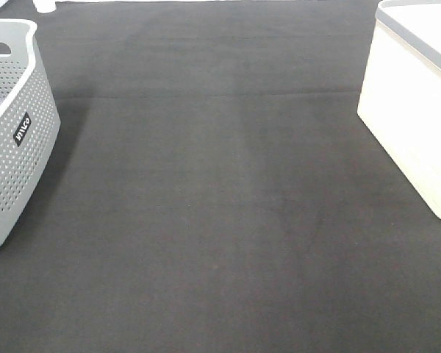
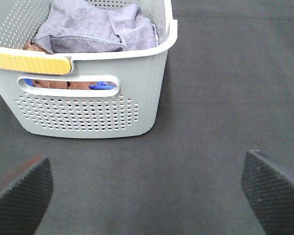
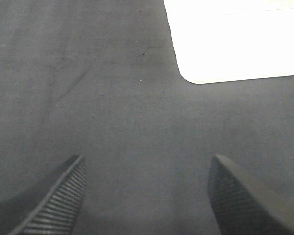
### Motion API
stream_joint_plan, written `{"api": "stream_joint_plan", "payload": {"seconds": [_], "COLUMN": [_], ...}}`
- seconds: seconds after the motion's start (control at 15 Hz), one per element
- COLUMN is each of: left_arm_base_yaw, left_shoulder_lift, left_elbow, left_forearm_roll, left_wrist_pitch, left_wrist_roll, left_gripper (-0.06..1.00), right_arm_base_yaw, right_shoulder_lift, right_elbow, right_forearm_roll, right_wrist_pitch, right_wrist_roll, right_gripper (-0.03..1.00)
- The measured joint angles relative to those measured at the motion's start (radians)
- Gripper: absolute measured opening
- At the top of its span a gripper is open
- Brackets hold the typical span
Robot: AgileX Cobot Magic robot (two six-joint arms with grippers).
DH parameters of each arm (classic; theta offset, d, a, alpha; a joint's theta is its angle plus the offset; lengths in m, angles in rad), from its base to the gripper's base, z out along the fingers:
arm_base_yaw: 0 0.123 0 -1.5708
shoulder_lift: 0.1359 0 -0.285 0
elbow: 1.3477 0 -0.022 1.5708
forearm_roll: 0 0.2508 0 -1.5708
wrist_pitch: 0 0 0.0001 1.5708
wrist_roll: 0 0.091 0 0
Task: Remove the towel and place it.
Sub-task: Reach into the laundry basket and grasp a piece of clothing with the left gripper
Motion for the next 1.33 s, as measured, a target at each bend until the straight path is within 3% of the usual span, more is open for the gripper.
{"api": "stream_joint_plan", "payload": {"seconds": [1.33], "left_arm_base_yaw": [0.000], "left_shoulder_lift": [0.000], "left_elbow": [0.000], "left_forearm_roll": [0.000], "left_wrist_pitch": [0.000], "left_wrist_roll": [0.008], "left_gripper": [0.99], "right_arm_base_yaw": [0.023], "right_shoulder_lift": [0.000], "right_elbow": [0.000], "right_forearm_roll": [0.002], "right_wrist_pitch": [0.000], "right_wrist_roll": [0.000], "right_gripper": [0.68]}}
